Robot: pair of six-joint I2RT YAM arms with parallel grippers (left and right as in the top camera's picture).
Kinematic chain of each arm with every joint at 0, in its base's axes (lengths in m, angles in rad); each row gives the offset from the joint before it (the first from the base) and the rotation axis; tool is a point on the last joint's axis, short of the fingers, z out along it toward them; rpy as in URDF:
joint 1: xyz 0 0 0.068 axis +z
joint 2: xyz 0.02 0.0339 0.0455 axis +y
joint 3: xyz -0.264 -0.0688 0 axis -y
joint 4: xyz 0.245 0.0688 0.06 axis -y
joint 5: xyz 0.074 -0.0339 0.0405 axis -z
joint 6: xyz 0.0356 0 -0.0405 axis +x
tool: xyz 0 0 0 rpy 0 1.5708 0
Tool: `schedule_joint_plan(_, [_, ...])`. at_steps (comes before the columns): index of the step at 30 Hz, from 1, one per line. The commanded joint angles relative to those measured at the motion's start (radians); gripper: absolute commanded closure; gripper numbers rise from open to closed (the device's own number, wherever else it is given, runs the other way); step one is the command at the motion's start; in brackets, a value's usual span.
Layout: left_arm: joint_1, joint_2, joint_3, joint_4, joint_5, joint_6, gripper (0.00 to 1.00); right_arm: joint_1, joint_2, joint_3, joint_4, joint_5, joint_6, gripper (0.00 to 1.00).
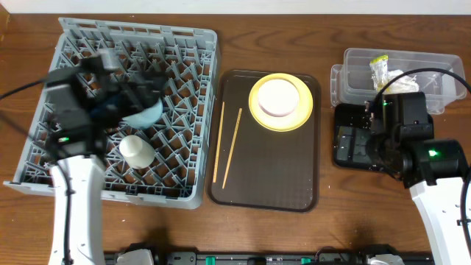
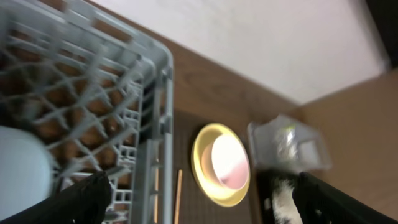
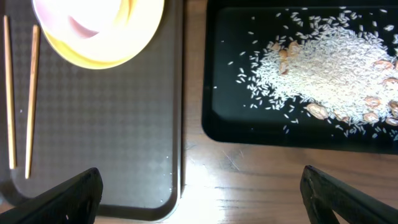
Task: Sort waste into correct bins and load items into the dishwasher
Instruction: 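Reach the left gripper to the pink bowl on the yellow plate and grasp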
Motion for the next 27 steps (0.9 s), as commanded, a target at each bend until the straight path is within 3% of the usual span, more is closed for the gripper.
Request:
schedule_joint_plan(1, [-0.220, 0.005, 0.053, -0.027, -0.273, 0.034, 0.06, -0.029, -0.005, 0.016, -0.008, 0.043, 0.034, 0.01])
schedule_joint_plan(9, [-0.633, 0.224, 0.369, -0.282, -0.699, 0.175, 0.05, -0.034, -0.005, 0.016, -0.044, 0.089, 0.058, 0.01])
schedule_joint_plan(15, [-0.794, 0.419, 0.383, -0.169, -0.706, 0.308, 0.05, -0.072, -0.005, 0.016, -0.109, 0.160, 0.087, 0.01])
schedule_joint_plan(22, [-0.898, 0.640, 0.383, -0.012, -0.658, 0.311, 0.05, -0.080, -0.005, 0.016, -0.136, 0.159, 0.086, 0.01])
schedule_joint_plan(27, [-0.919, 0.760, 0.383, 0.020, -0.658, 0.310, 0.07, -0.080, -0.005, 0.016, -0.152, 0.159, 0.086, 0.01])
